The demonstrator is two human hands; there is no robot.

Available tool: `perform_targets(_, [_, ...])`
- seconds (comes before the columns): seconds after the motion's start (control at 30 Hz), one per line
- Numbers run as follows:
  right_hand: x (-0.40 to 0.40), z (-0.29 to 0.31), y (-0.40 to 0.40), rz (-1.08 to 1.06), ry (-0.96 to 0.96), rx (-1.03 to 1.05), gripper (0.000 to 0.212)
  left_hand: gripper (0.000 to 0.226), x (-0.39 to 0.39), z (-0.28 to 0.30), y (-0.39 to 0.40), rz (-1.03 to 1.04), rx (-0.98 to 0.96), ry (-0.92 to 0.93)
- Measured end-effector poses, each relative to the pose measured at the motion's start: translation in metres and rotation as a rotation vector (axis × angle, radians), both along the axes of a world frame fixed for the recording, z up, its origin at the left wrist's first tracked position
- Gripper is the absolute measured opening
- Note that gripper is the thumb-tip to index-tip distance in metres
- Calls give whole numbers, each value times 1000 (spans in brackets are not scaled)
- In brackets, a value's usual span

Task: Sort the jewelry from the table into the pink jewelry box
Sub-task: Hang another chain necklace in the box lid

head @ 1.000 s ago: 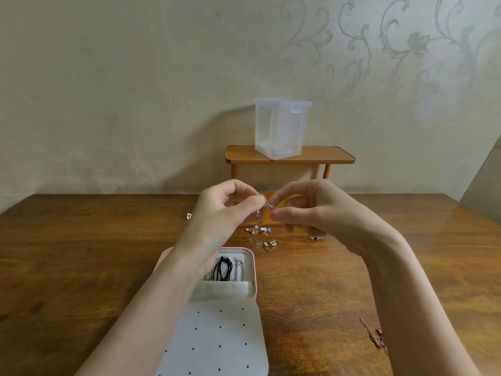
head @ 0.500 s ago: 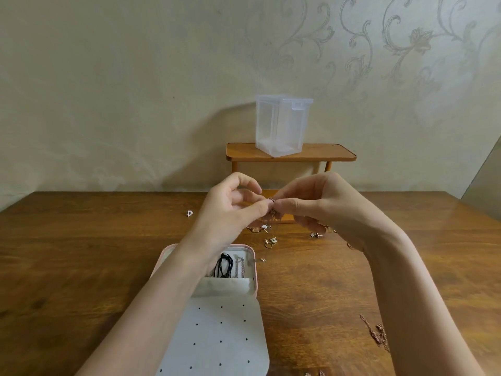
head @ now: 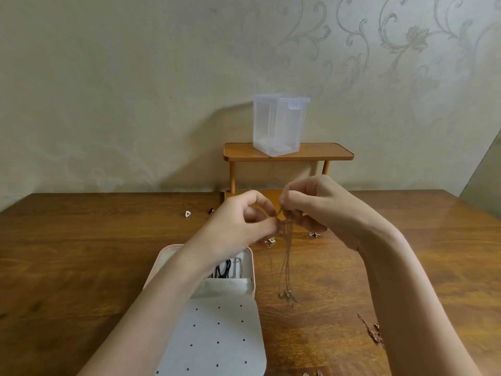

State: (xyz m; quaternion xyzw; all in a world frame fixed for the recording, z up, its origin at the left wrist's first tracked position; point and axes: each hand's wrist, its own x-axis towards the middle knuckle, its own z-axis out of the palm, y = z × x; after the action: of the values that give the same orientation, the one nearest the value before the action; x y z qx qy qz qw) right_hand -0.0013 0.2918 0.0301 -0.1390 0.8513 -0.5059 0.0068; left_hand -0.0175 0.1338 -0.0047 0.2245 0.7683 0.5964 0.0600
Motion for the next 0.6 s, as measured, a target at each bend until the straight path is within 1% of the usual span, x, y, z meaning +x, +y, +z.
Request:
perform_targets(0.03, [0, -1, 0, -1, -7, 5, 38, 7, -1, -2, 1, 34, -84, 79])
perform_targets(0.07, [0, -2, -1, 3, -18, 3, 39, 6, -1, -4, 2, 61, -124, 128])
perform_targets(0.13, [-2, -4, 0, 20, -43, -18, 38, 5, -3, -5, 2, 118, -87, 138])
perform_targets(0.2, [-2, -4, 3, 69, -51, -44, 35, 8, -4, -1, -1, 130, 112, 2])
perform_targets(0.27, [-1, -3, 6, 137, -42, -50, 28, 13, -4, 5, -3, 32, 376, -194])
perform_targets(0.3, [-1, -3, 6, 162, -38, -52, 25, 14, -4, 7, -4, -13, 463, -255])
perform_targets(0.33, [-2, -3, 7, 171, -36, -57, 23, 15, -3, 9, -4, -32, 497, -278])
perform_targets(0.43, [-4, -5, 7, 147, -25, -75, 17, 13, -1, 9, -2, -4, 460, -206])
perform_targets(0.5, [-4, -5, 6, 159, -46, -110, 16, 12, 1, 8, 0, 43, 412, -108])
perform_targets(0.6, [-2, -4, 5, 172, -77, -164, 16, 11, 3, 9, 1, 128, 290, 64])
